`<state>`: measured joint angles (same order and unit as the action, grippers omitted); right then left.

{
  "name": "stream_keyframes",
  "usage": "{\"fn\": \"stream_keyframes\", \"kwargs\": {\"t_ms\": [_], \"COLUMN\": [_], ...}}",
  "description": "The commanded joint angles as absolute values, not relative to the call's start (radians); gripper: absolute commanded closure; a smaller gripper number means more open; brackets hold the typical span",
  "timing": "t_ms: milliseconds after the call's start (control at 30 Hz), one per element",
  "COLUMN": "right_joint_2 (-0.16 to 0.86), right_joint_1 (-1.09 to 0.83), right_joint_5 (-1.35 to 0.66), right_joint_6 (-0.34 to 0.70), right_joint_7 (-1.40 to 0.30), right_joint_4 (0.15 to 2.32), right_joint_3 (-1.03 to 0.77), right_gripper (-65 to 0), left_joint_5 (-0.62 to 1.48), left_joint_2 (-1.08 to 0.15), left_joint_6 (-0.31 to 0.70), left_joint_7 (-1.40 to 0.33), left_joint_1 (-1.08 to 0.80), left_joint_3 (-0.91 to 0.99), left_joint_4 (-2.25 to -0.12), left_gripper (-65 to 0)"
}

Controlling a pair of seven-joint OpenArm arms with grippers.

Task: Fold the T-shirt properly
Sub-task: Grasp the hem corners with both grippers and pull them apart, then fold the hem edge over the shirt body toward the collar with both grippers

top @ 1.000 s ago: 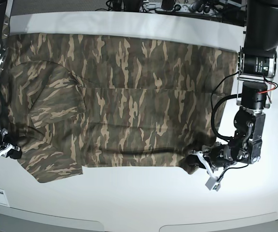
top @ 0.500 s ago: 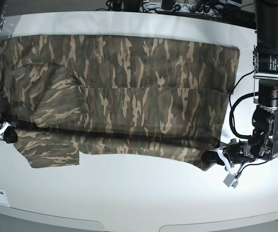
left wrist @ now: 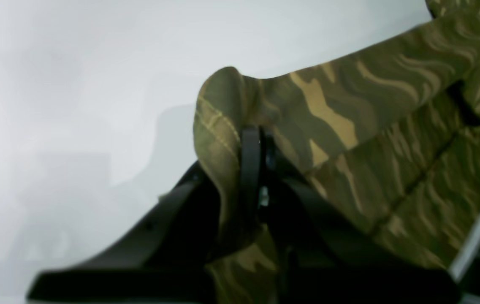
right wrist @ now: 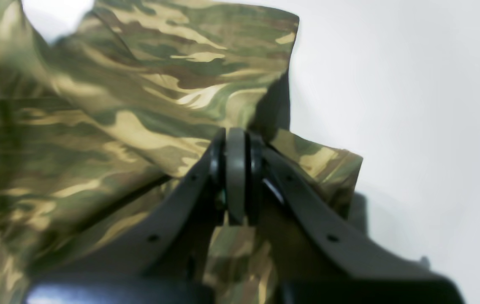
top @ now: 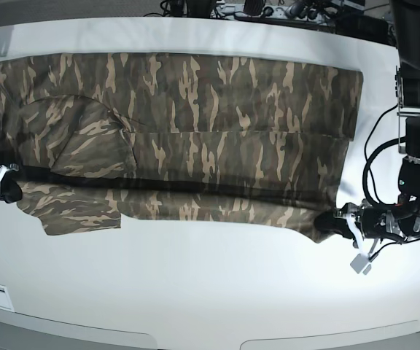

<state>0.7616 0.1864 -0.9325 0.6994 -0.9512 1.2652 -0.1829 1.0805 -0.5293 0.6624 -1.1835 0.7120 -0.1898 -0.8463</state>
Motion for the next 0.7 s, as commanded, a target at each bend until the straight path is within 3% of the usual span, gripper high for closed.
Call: {"fn": "stream_keyframes", "kwargs": {"t_ms": [0,200,667], "right_joint_2": [0.798,0.797,0.799], "right_joint_1": [0.208,0.208,0.208], "right_joint_5": [-0.97,-1.069,-1.102], "right_joint_6": [0.698,0.698,0.698], "right_joint_7": [-0.967,-1.113,-1.211], "right_joint_4": [1.281,1.281,1.281], "right_joint_3": [-0.192,-0.192,-0.192], "right_gripper": [0.0,0.0,0.0], "left_joint_5": [1.139,1.38,1.484], "left_joint_2": [-0.544,-0.549,-0.598], "left_joint_6": [0.662,0.662,0.658], "left_joint_7": [-1.202,-1.396,-1.396], "left_joint_1": [0.745,0.745,0.723], "left_joint_3": [-0.183,-0.183,-0.183], "left_joint_4": [-0.863,-0.863,-0.864], "left_gripper": [0.0,0.0,0.0]}}
